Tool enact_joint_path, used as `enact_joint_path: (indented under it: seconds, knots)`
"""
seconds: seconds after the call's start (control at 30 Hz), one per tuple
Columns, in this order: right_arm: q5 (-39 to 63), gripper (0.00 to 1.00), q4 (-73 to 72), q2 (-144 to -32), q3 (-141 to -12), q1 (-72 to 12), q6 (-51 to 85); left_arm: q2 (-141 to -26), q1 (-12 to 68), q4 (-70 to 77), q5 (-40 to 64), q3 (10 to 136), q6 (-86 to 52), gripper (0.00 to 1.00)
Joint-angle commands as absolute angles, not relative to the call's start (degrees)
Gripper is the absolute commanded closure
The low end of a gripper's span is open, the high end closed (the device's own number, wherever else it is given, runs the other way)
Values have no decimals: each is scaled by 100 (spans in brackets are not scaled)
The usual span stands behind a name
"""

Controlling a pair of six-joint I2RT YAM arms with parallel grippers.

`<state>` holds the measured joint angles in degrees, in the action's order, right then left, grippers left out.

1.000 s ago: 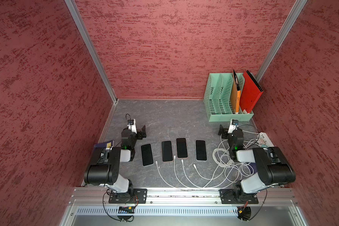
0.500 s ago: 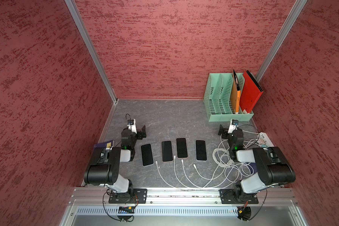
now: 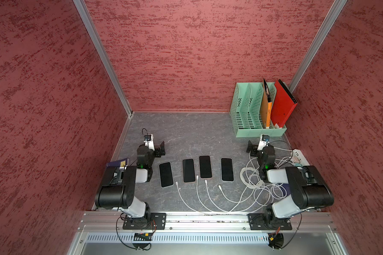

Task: Unplug the charging cable from the phone
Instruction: Reset both arms

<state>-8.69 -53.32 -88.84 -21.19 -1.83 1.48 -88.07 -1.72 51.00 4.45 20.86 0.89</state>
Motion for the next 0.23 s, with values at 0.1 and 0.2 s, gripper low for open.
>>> enact_joint_path:
  seconds: [0.1, 0.2]
  knots:
    - [-791, 2, -5402, -8872, -2129, -146, 93, -8735, -209, 5098, 500, 2173, 146, 0]
    - [-780, 1, -5478, -8863, -2088, -142, 90, -8734, -207, 5098, 507, 2164, 144, 0]
